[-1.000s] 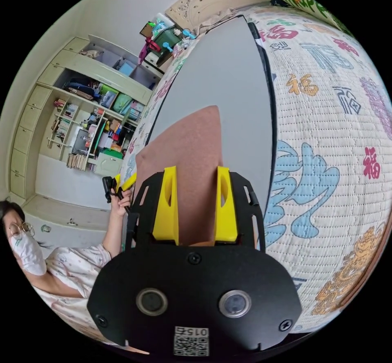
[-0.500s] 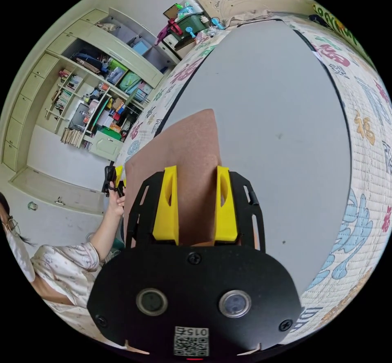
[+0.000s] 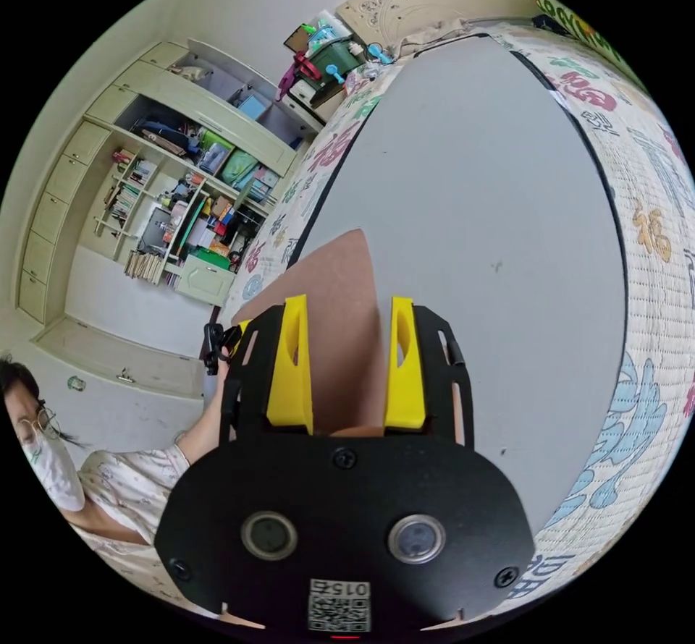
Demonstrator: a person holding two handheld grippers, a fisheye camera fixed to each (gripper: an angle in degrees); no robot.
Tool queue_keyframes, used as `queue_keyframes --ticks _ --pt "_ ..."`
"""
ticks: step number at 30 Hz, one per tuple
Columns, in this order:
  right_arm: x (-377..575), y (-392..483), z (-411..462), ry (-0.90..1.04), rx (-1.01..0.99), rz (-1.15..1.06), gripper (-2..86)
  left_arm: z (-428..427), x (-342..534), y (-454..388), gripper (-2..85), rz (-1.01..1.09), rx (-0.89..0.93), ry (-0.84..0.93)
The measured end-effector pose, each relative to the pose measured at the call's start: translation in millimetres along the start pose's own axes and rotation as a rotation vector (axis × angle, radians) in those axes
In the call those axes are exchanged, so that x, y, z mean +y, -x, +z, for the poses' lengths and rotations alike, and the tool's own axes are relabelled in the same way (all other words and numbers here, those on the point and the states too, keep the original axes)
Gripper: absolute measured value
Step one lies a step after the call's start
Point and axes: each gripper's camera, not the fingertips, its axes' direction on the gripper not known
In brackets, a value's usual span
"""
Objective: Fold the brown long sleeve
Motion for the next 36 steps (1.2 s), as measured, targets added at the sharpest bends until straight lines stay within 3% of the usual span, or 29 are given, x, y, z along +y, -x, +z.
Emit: queue_keyframes --ticks 6,10,22,28,32,36 --pt "-8.2 53.8 84.7 0.126 0.016 -0.039 16.2 4.1 20.9 35.2 6.3 0.024 0.006 -0.015" --pt "-4.5 105.8 143.6 0.193 0.151 -0.103 15.9 8.9 37.3 70.3 6.1 0.014 0.013 -0.012" --pt "59.5 249.9 233.5 0.09 0.333 -0.139 10.1 19.5 103.5 186.5 5.8 0.002 -0.023 0.002" --pt "116.9 307.5 204.1 -0.021 0.158 -0.096 9.6 23.5 157.2 194.5 5.2 0.22 -0.146 0.033" --pt "149.4 359.3 149.6 -0.104 0.046 -0.166 9.0 16.4 203.6 152.5 4.6 0.427 -0.057 -0.004" --pt "186.1 416.7 89.4 -0.181 0.071 -0.269 8.8 30.3 232.0 103.6 4.2 0.609 -0.03 0.062"
